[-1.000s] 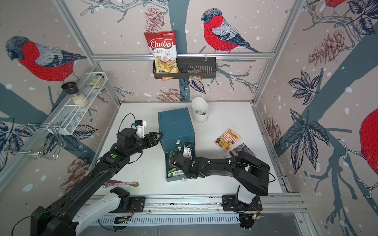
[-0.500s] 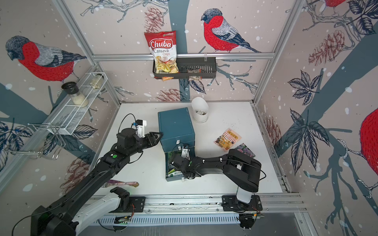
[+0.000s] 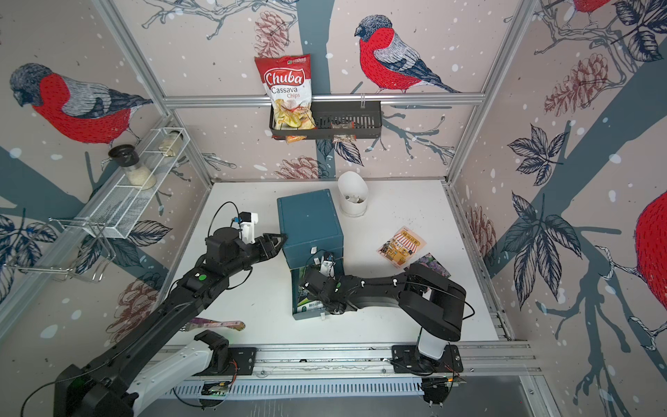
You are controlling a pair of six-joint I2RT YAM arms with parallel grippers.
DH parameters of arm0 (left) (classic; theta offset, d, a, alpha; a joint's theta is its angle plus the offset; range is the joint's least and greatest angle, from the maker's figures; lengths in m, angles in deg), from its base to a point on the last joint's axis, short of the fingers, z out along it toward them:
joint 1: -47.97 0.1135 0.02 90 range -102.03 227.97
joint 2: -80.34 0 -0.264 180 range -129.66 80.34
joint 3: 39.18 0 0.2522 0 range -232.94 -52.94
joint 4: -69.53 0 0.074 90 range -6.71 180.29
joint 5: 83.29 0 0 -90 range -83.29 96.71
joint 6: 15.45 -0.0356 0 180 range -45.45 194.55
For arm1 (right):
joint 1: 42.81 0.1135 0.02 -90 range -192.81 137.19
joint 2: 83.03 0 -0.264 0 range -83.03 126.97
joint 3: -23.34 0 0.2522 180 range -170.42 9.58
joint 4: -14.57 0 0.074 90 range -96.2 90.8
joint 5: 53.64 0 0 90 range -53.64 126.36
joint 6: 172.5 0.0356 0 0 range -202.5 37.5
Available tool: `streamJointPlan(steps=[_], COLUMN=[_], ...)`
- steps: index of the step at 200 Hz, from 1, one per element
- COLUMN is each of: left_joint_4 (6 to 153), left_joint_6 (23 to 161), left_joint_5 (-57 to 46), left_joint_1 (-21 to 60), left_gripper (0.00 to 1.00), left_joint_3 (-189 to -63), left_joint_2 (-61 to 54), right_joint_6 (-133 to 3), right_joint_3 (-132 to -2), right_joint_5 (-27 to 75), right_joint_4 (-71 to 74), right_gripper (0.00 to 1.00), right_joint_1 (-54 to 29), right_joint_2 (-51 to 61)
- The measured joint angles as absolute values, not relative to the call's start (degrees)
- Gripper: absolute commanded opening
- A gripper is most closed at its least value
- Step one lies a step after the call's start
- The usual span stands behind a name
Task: Take the seed bags out of the drawer
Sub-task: Pick up the seed packet from the drawer.
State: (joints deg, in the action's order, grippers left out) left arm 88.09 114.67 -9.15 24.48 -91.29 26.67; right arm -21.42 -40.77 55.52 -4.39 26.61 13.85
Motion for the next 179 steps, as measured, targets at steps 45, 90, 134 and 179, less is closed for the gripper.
streamJointPlan(steps=[45, 90, 134, 179], left_joint_4=[88.09, 88.13, 88.00, 88.46], left_joint_6=[114.65, 114.56, 113.99, 113.38], left_joint_5=[-9.08, -9.02, -8.95, -8.32], left_joint_1=[24.48, 24.48, 24.48, 24.48], left_gripper=[0.54, 0.52, 0.52, 0.52], left_joint_3=[-91.29, -91.33, -91.23, -91.20], left_joint_2=[26.67, 26.67, 26.71, 27.26], right_joint_6=[-22.36, -22.08, -22.04, -22.12], right_joint_3=[-42.98, -44.35, -44.51, -47.74], right_joint_5=[56.61, 58.56, 58.73, 59.65], right_joint_4=[-8.39, -15.27, -17.98, -24.67], right_gripper=[0.00, 0.00, 0.00, 0.00], right_joint_1=[28.12, 29.15, 28.78, 29.98], right_joint_2=[11.03, 8.10, 7.27, 3.45])
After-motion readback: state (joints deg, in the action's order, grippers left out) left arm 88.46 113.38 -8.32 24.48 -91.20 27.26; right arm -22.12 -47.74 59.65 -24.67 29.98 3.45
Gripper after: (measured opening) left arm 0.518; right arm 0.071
